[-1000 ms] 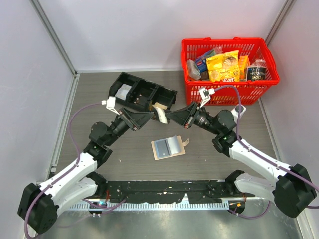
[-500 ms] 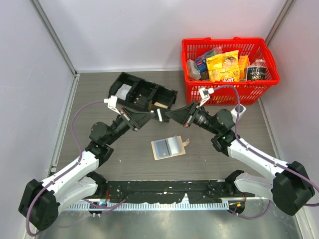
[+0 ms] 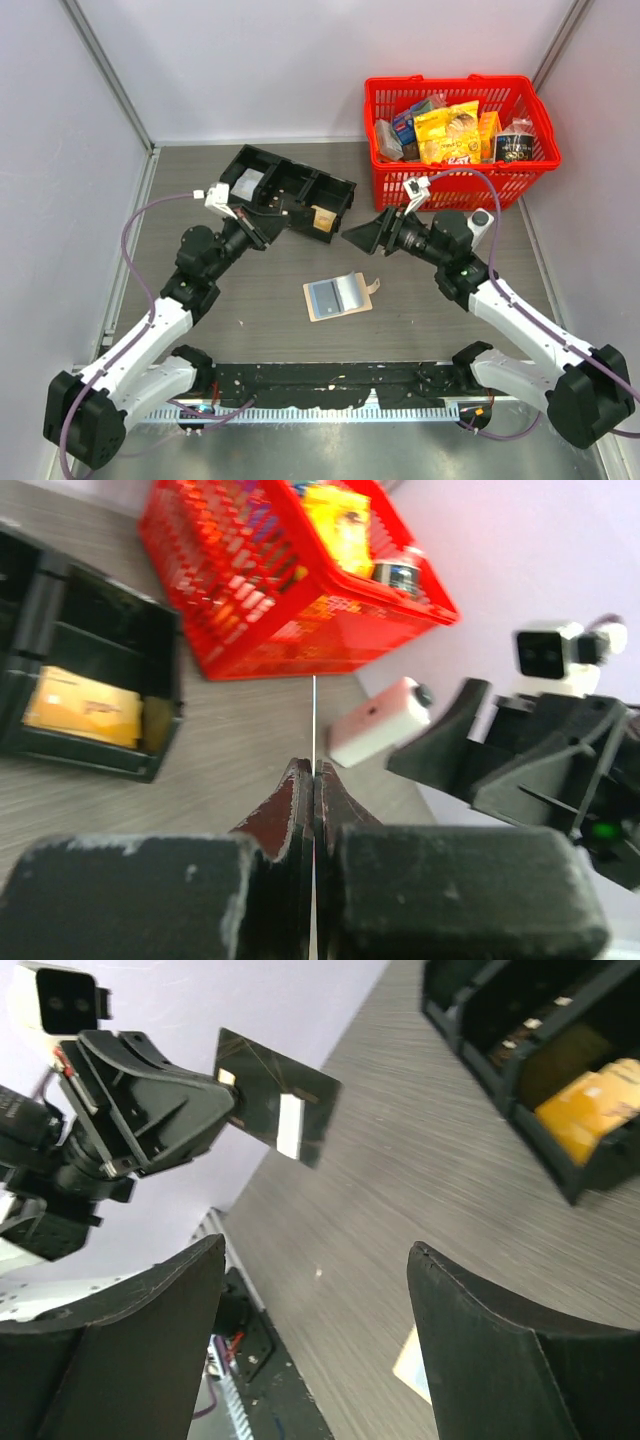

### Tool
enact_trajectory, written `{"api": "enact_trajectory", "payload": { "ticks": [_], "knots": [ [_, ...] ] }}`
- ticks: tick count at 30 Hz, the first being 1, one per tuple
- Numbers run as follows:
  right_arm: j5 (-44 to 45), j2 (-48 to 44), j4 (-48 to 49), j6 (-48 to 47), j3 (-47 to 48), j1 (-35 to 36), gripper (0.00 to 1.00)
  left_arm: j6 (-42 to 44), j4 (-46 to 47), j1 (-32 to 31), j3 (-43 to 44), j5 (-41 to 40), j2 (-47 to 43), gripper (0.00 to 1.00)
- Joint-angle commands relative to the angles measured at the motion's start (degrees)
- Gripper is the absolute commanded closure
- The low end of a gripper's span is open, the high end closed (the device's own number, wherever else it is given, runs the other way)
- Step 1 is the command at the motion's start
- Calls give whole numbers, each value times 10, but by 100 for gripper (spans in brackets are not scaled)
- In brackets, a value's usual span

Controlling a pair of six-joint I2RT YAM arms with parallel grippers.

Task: Take the credit cards out of the card holder
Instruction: Place the credit card in the storage box.

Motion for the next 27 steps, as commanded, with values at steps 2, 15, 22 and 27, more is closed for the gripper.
{"api": "enact_trajectory", "payload": {
  "ticks": [2, 15, 22, 27],
  "knots": [
    [26, -40, -102, -35, 3, -62, 22, 83, -58, 39, 45, -45, 46, 100],
    [199, -143, -232, -103, -12, -104, 0, 138, -107, 154, 226, 11, 298, 100],
    [248, -212, -259, -183, -41, -105, 0, 174, -168, 166, 358, 37, 468, 100],
    [234, -202, -272, -196, -40, -106, 1, 213, -245, 166, 464, 58, 562, 100]
  ]
}}
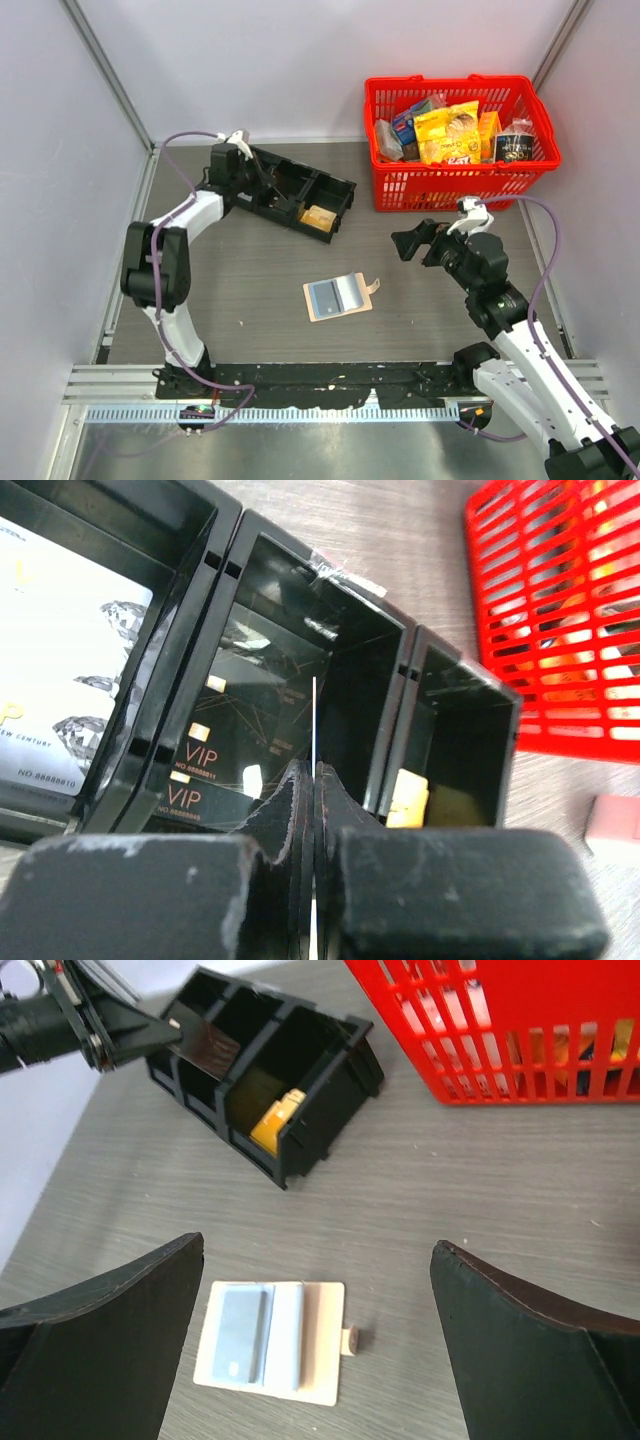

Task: Take the credit cards out of the card holder
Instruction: Place the credit card in the storage box.

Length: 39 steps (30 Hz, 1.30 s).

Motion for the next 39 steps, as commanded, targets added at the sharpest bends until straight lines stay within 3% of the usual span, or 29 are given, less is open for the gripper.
{"api": "enact_trajectory", "payload": {
  "ticks": [1, 6, 16, 24, 31, 39],
  "knots": [
    [4, 11, -12, -34, 0, -2, 1, 53, -81, 0, 93, 32, 54, 100],
    [-12, 51, -40, -33, 28, -1, 1, 70, -139, 0, 144, 43, 96, 100],
    [-110, 83, -9, -32, 44, -1, 6, 47, -141, -1, 137, 70, 128, 96],
    [-123, 120, -57, -50, 84, 4, 13, 52, -173, -2, 139, 12, 81, 67],
    [-50, 157, -99, -63, 122, 69, 15, 53, -223, -5, 128, -35, 5, 57],
    [138, 267, -146, -72, 180, 261, 19, 43, -276, -16, 64, -83, -128, 52]
  ]
}}
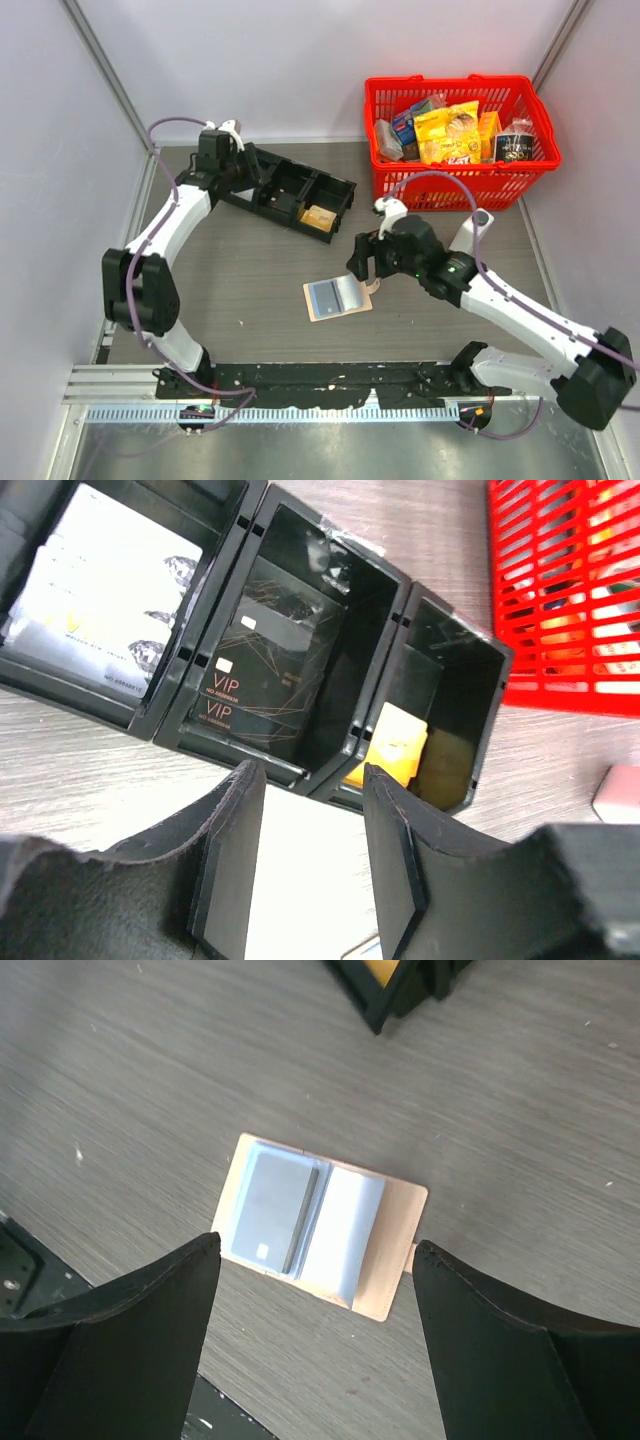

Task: Take the credit cards out of the card holder
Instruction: Place the credit card in the storage box, then remove the credit card from the card holder.

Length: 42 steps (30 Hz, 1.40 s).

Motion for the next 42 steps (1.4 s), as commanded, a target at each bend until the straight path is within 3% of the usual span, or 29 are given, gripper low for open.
{"api": "enact_trajectory", "payload": {
  "ticks": [1, 11, 20, 26, 36, 42],
  "knots": [
    [139, 67, -36, -16, 62, 73, 20, -7, -36, -9, -43, -33, -84, 52],
    [227, 254, -57, -20, 137, 209, 25, 0, -96, -41, -173, -38, -271, 50],
    [197, 357, -62, 12, 164, 236, 25, -7, -134, -68, -299, -59, -377, 50],
    [166, 376, -55, 26, 169, 242, 25, -45, -111, -106, -357, -40, -394, 50],
    [185, 424, -64, 50, 172, 245, 25, -94, -53, -176, -387, -36, -369, 50],
    [175, 405, -42, 53, 144, 241, 35, -102, -36, -197, -388, -25, -338, 50]
  ]
}}
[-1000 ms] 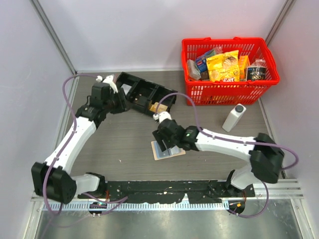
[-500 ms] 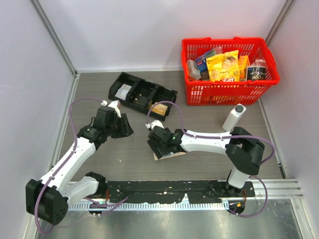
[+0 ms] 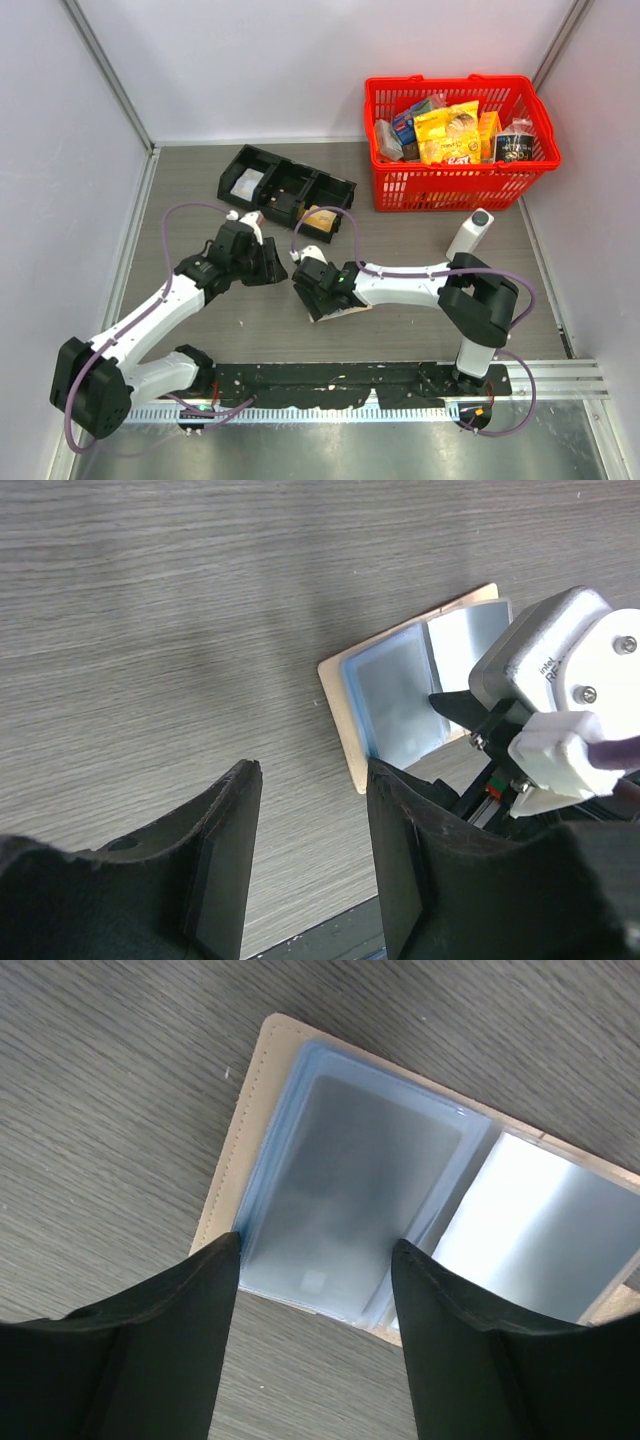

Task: Take the credit cards out of the card holder
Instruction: Remove the credit card from the card holder.

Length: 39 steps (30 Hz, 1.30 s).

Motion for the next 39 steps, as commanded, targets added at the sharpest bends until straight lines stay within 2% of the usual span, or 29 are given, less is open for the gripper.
{"api": "enact_trajectory", "payload": {
  "ticks": [1, 7, 16, 19, 28, 39],
  "knots": [
    [-3, -16, 34, 12, -25, -4, 39, -17, 44, -16, -4, 16, 21, 50],
    [-62, -62, 90, 22, -82, -38, 54, -31, 68, -39, 0, 23, 48, 50],
    [-161, -160, 183, 49, -168, -102, 51, -59, 102, -63, 8, 51, 82, 50],
    [-148, -186, 183, 62, -180, -115, 50, -68, 113, -70, 12, 61, 94, 50],
    [16, -232, 118, 98, -193, -129, 50, -82, 130, -91, 26, 71, 122, 50],
    [52, -212, 63, 104, -191, -139, 50, -92, 147, -112, 50, 96, 163, 52]
  ]
}}
